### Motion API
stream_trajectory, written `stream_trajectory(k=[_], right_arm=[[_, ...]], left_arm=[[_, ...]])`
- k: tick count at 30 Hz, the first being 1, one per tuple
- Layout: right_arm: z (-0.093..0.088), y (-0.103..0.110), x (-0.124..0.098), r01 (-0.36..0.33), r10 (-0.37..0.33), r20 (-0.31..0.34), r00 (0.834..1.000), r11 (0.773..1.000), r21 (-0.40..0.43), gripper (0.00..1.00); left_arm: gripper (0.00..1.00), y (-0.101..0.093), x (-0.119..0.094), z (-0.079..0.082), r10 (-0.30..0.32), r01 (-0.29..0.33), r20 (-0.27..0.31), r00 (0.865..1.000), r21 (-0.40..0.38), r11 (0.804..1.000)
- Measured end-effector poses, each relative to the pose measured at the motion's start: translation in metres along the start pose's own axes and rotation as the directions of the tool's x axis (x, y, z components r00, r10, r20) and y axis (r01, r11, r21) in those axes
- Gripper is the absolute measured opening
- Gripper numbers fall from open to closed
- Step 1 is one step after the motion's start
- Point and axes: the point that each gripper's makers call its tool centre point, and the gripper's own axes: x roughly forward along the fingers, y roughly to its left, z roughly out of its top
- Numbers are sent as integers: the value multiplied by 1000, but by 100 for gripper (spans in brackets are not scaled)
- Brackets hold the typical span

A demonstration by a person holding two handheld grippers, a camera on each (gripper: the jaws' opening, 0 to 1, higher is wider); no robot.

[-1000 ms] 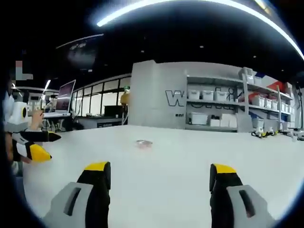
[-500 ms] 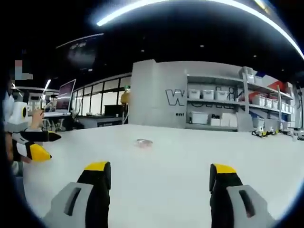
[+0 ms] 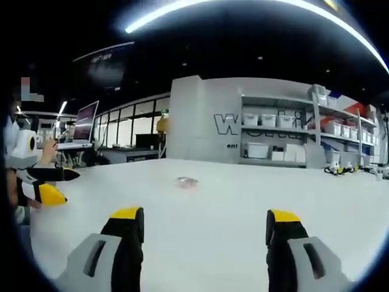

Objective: Open the resealable bag by pulling the two sides of the seal apart until the entire bag opening is separated and visibly accessible.

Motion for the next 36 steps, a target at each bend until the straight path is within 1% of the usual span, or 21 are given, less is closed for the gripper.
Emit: stream_trajectory(k=[12, 15, 19, 25, 28, 36], right_arm=[[-1, 3, 2, -13, 13, -4, 1000, 1000, -3, 80], [-3, 3, 3, -14, 14, -14, 1000, 1000, -1, 79], [-2, 5, 3, -22, 22, -11, 1000, 1000, 0, 77], [-4, 8, 5, -36, 36, -19, 999, 999, 1, 74], [-2, 9, 5, -41, 41, -12, 999, 999, -6, 72], [0, 13, 5, -47, 47, -9, 999, 999, -13, 72]], left_arm=[[92, 0, 1, -3, -6, 6, -5, 1000, -5, 1000], [91, -1, 1, -5, -10, 10, -9, 1000, -5, 1000], [89, -2, 1, -2, -17, 17, 2, 1000, 1, 1000], [89, -3, 2, -4, -21, 21, -9, 1000, -5, 1000], [89, -4, 2, -4, -22, 22, -9, 1000, -5, 1000], [89, -3, 2, -2, -24, 24, -5, 1000, -6, 1000]])
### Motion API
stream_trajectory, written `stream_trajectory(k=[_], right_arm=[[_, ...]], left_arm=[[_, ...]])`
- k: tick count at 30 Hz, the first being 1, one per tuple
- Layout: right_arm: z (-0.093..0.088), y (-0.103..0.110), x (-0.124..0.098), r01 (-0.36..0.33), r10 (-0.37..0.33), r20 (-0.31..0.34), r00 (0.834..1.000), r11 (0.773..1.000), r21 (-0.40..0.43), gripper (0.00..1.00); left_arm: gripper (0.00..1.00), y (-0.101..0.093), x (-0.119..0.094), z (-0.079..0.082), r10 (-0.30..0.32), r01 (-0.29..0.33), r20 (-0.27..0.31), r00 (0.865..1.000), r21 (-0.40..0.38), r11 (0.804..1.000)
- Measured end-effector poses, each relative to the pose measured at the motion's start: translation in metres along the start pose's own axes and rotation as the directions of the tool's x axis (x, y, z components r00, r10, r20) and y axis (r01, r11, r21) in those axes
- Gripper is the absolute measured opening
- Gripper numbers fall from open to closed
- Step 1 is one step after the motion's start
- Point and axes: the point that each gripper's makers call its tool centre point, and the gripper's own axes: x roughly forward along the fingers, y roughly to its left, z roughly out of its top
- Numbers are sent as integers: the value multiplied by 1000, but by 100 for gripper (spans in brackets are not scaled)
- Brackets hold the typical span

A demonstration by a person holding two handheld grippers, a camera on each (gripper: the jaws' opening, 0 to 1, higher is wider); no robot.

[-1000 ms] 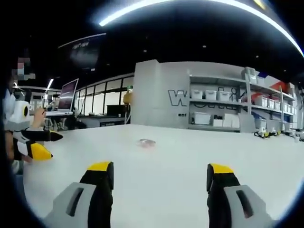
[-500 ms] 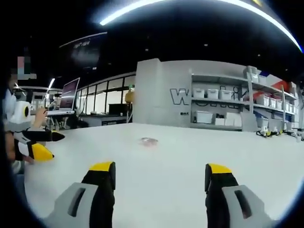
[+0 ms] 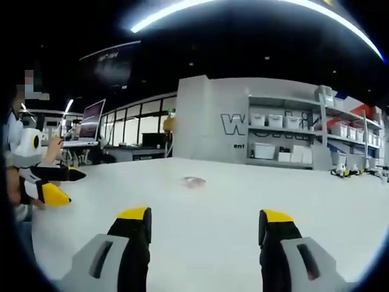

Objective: Open the resealable bag by pulling the two sides of the seal apart until the entire bag opening is separated and visibly accessible.

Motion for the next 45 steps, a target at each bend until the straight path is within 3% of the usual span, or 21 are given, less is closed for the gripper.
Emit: stream_trajectory(k=[16, 28, 33, 45], right_arm=[[-3, 6, 6, -34, 34, -15, 999, 999, -5, 62], [-13, 14, 12, -83, 83, -38, 996, 996, 16, 48], [-10, 20, 13, -116, 116, -29, 993, 993, -9, 33], [-4, 27, 28, -158, 157, -25, 987, 986, -54, 31]], left_arm=[[88, -2, -1, 0, -10, 10, -4, 1000, -4, 1000], [87, -1, 0, -4, -14, 14, -12, 1000, -9, 1000], [83, -1, -1, -1, -18, 18, 7, 1000, 2, 1000], [82, 2, -3, -3, -14, 14, 3, 1000, -7, 1000]])
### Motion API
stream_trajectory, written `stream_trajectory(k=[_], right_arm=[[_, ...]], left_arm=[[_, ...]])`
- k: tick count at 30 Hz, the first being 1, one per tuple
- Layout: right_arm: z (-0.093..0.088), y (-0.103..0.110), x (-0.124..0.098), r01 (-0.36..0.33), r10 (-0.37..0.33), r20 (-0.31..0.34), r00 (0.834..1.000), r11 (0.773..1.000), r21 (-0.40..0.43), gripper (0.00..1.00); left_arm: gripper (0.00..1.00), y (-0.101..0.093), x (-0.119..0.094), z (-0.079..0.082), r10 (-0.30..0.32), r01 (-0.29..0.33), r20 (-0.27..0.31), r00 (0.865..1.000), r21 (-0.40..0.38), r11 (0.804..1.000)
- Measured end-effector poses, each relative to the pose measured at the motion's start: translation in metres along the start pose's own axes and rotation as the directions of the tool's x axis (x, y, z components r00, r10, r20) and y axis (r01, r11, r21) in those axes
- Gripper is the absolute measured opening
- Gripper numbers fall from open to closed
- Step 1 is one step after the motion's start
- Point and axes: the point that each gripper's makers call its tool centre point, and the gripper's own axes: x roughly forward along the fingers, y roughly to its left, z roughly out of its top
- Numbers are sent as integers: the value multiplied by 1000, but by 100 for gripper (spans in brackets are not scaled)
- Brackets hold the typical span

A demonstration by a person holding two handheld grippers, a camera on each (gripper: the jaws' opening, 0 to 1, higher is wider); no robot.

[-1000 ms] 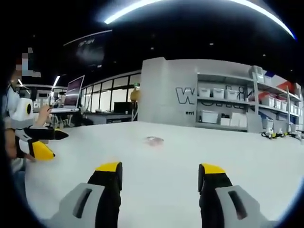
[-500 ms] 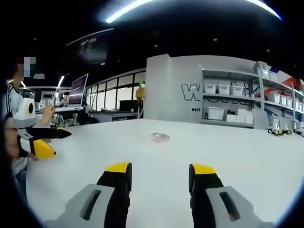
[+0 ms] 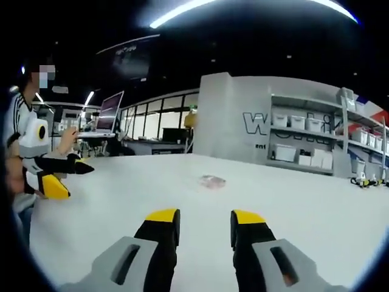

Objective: Open the resealable bag by pulling the two sides of the seal apart until the entire bag opening is separated and visibly accessible.

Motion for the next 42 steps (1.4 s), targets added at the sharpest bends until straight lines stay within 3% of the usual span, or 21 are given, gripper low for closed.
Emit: stream_trajectory(k=[9, 22, 42], right_arm=[[-5, 0, 6, -11, 11, 2, 1000, 1000, 20, 28], [-10, 0, 30, -63, 63, -38, 997, 998, -14, 28], [-21, -17, 63, -100, 100, -79, 992, 995, 5, 26]], left_arm=[[82, 0, 1, -1, -4, 4, 0, 1000, -2, 1000], [82, 1, 0, -1, -4, 4, 0, 1000, -5, 1000], [82, 2, -1, -1, -2, 2, 5, 1000, -4, 1000]])
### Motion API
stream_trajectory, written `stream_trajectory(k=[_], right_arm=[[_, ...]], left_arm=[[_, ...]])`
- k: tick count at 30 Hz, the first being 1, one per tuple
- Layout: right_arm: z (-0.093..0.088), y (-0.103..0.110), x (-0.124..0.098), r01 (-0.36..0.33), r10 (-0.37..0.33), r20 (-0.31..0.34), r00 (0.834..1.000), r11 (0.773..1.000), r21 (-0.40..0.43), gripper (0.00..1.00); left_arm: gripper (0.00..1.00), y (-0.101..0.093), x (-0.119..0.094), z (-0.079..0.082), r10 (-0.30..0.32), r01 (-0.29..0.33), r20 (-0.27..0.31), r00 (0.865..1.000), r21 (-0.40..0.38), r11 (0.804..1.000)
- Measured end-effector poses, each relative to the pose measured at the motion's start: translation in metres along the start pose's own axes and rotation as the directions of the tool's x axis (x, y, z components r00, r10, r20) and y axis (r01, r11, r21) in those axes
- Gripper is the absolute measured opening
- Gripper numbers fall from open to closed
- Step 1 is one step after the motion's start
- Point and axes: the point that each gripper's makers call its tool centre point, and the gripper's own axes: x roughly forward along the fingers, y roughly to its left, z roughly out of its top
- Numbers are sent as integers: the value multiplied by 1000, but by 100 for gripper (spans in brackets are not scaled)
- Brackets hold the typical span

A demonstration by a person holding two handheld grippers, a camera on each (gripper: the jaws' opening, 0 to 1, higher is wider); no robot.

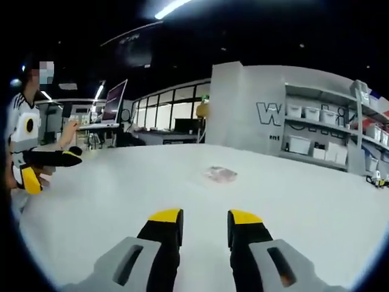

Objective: Open the resealable bag by pulling the two sides of the seal apart until the entire bag opening is separated and visibly accessible.

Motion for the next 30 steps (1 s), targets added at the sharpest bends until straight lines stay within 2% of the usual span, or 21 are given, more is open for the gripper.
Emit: stream_trajectory(k=[9, 16, 19, 30], right_arm=[[-3, -5, 13, -5, 5, -13, 1000, 1000, 19, 26], [1, -9, 33, -7, 7, -25, 1000, 1000, 1, 26], [1, -5, 35, -14, 14, -30, 999, 1000, -6, 26], [-3, -10, 53, -17, 17, -49, 999, 1000, -9, 25]], left_arm=[[82, 1, -1, 1, -1, 1, 8, 1000, -5, 1000], [82, 3, -2, 2, 1, -1, 10, 1000, -5, 1000], [82, 5, -2, 1, 3, -3, 7, 1000, -6, 1000], [82, 5, -2, 1, -3, 3, 7, 1000, -7, 1000]])
